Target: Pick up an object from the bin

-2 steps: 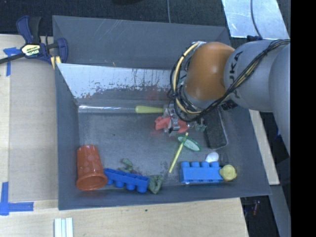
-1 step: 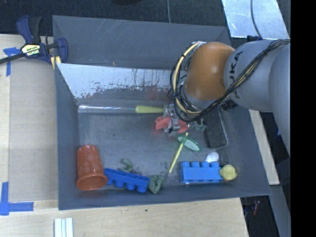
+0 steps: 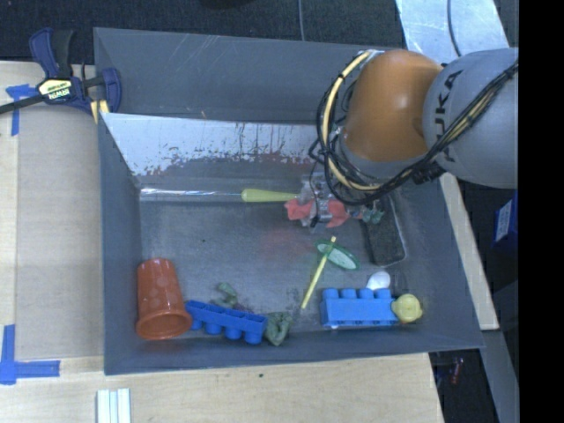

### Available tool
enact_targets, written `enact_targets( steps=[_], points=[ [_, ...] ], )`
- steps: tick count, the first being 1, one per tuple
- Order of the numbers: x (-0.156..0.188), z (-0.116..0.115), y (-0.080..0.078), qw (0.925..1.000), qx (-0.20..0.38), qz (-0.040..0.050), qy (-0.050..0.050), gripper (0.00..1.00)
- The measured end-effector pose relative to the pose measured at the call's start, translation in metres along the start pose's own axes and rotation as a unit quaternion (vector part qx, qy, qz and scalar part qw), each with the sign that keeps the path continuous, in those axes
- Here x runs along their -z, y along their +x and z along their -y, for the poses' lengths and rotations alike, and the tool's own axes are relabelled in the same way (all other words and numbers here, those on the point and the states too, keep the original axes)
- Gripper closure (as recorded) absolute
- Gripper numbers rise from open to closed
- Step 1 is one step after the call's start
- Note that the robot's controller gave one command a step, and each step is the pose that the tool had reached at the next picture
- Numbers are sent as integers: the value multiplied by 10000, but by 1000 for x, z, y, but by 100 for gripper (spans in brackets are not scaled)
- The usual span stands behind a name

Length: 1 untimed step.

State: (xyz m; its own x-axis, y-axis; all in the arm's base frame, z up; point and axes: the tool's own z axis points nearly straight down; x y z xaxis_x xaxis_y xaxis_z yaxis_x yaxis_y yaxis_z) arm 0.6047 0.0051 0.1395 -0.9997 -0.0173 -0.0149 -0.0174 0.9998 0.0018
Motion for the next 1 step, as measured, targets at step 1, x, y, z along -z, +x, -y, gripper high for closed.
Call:
enact_targets(
  steps=[1],
  points=[
    [76,-3,-10,9987,507,-9,1,100]
  ],
)
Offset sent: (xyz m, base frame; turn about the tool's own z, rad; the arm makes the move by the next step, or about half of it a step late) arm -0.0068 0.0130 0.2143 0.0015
